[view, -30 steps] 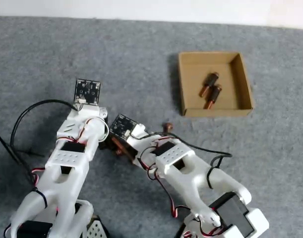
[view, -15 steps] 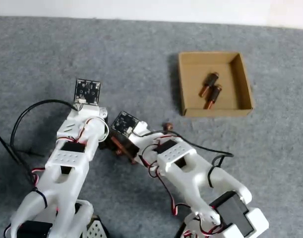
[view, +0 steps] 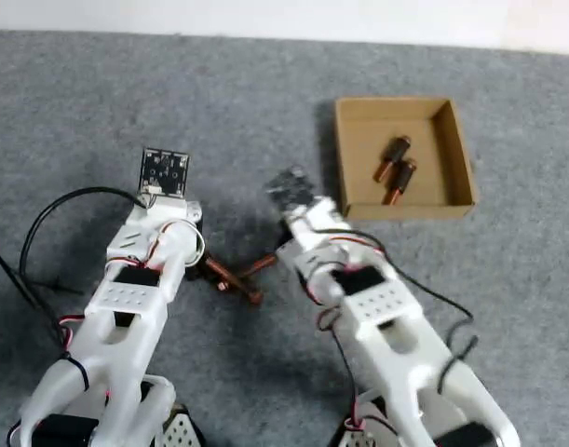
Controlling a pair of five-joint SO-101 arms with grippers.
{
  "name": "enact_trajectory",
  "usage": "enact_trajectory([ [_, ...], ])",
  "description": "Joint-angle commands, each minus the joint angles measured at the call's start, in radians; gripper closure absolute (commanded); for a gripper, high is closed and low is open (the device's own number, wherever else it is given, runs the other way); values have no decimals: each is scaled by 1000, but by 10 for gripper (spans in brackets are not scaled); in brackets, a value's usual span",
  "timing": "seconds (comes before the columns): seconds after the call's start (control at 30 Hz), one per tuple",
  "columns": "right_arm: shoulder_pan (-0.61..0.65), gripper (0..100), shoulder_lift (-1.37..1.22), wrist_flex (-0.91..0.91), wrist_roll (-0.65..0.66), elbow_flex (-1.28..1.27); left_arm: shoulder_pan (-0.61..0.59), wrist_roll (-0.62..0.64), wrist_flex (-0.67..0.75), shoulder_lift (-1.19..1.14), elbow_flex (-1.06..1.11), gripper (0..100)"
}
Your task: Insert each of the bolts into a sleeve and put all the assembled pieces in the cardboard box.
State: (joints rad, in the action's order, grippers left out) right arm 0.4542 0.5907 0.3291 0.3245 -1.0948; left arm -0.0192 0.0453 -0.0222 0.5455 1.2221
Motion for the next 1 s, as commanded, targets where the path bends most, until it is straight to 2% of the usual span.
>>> enact_trajectory([
  [0.0,-44,994,101,-101,-43,-38,-8,6,20,-4,-51,993],
  [0.53,-47,994,77,-116,-71,-70,-7,6,20,-4,-48,993],
  [0.63,-50,994,79,-182,-132,-71,-7,6,20,-4,-48,993],
  [0.97,-90,994,79,-251,-135,-94,48,5,14,-4,-53,993],
])
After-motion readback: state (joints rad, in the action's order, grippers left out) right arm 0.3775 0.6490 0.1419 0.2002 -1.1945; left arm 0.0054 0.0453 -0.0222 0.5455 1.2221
